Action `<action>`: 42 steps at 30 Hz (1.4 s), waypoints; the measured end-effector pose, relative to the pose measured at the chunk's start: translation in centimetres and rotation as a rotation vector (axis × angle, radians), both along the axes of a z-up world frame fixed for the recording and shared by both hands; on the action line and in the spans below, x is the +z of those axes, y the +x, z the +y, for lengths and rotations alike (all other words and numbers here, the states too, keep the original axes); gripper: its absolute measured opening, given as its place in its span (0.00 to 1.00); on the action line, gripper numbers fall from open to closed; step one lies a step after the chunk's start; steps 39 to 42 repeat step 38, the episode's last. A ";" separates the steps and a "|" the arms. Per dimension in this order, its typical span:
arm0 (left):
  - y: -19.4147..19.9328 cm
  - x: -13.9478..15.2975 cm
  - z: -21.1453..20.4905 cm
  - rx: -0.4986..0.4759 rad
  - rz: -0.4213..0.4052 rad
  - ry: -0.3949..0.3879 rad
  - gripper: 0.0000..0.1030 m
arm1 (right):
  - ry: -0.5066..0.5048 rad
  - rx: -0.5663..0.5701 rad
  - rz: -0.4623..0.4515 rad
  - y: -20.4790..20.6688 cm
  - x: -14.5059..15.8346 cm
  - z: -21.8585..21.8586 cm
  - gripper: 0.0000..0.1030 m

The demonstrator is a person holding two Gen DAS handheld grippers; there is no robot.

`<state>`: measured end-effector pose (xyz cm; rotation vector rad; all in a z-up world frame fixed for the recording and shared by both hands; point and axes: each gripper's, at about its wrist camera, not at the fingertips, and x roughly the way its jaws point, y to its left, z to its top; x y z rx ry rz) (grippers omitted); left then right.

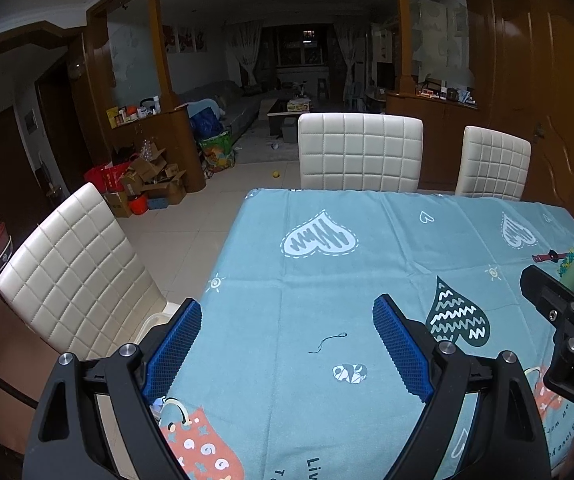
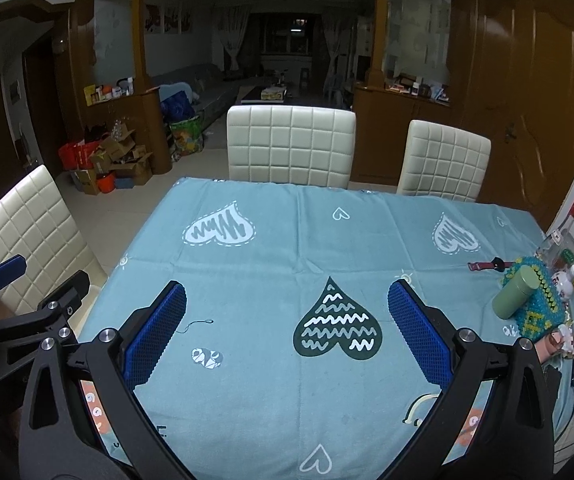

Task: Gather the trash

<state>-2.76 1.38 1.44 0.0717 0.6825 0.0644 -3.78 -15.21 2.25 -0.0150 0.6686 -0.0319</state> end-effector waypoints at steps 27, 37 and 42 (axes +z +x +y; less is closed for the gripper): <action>-0.6 -0.7 -1.1 -0.043 0.039 -0.003 0.83 | 0.016 -0.007 0.045 -0.6 -0.8 -1.2 0.97; 0.1 -1.1 -1.1 -0.032 0.056 0.001 0.83 | 0.034 -0.009 0.063 0.0 -1.3 -1.5 0.97; 0.1 -1.1 -1.1 -0.032 0.056 0.003 0.83 | 0.034 -0.009 0.063 0.0 -1.3 -1.5 0.97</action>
